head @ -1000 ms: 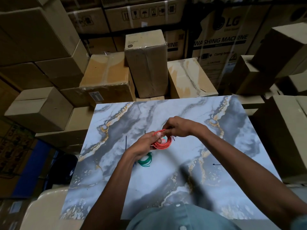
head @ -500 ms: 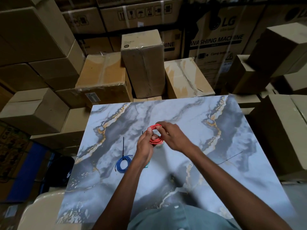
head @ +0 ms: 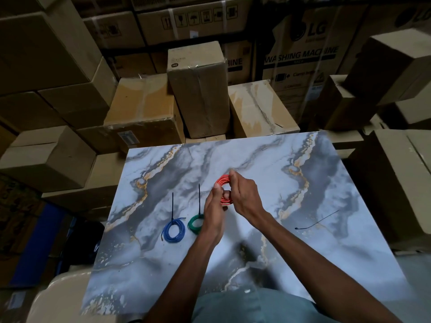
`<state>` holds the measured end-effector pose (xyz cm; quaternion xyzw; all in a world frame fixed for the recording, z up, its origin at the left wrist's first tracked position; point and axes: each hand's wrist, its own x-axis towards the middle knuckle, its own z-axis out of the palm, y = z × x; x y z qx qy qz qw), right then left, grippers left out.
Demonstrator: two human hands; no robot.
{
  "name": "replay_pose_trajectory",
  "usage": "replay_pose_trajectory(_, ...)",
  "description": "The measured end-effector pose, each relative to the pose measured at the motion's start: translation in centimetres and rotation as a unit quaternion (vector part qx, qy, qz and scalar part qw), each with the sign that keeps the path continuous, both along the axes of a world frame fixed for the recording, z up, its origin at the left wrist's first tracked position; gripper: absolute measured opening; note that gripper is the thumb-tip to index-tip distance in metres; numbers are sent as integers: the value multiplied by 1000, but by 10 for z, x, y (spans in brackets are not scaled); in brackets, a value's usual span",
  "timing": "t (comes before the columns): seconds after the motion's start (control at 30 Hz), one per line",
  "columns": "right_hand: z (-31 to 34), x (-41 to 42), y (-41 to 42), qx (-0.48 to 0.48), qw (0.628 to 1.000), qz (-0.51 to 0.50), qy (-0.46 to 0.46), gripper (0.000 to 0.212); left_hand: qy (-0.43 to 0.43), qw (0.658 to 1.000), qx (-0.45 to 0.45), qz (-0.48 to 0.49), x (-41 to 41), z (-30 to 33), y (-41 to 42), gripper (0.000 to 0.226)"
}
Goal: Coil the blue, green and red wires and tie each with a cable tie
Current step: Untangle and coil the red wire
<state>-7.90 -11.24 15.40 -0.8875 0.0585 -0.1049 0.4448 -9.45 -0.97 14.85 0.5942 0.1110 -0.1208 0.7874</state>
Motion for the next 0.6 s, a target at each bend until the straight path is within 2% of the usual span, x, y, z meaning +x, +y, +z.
replay_pose_trajectory(0.1, 2, 1, -5, -8, 1000, 25, 1, 47, 37, 999, 1, -11, 3, 4, 4, 48)
replay_pose_trajectory(0.2, -1, 1, -9, -73, 994, 47, -63, 45, 66, 996, 8, -55, 13, 6, 12, 59)
replay_pose_trajectory(0.33, -7, 5, -15, -127, 985, 97, -62, 46, 74, 981, 128, -129, 29, 13, 26, 63)
replay_pose_trajectory(0.43, -6, 4, -18, -151, 977, 115, -93, 35, 55, 962, 201, -177, 33, 22, 26, 58)
replay_pose_trajectory(0.53, -9, 4, -21, -145, 981, 109, -75, 32, 98, 963, 136, -210, 31, 15, 26, 52)
replay_pose_trajectory(0.6, -16, 3, -24, -128, 985, 94, -69, 33, 110, 969, 100, -197, 27, 9, 23, 48)
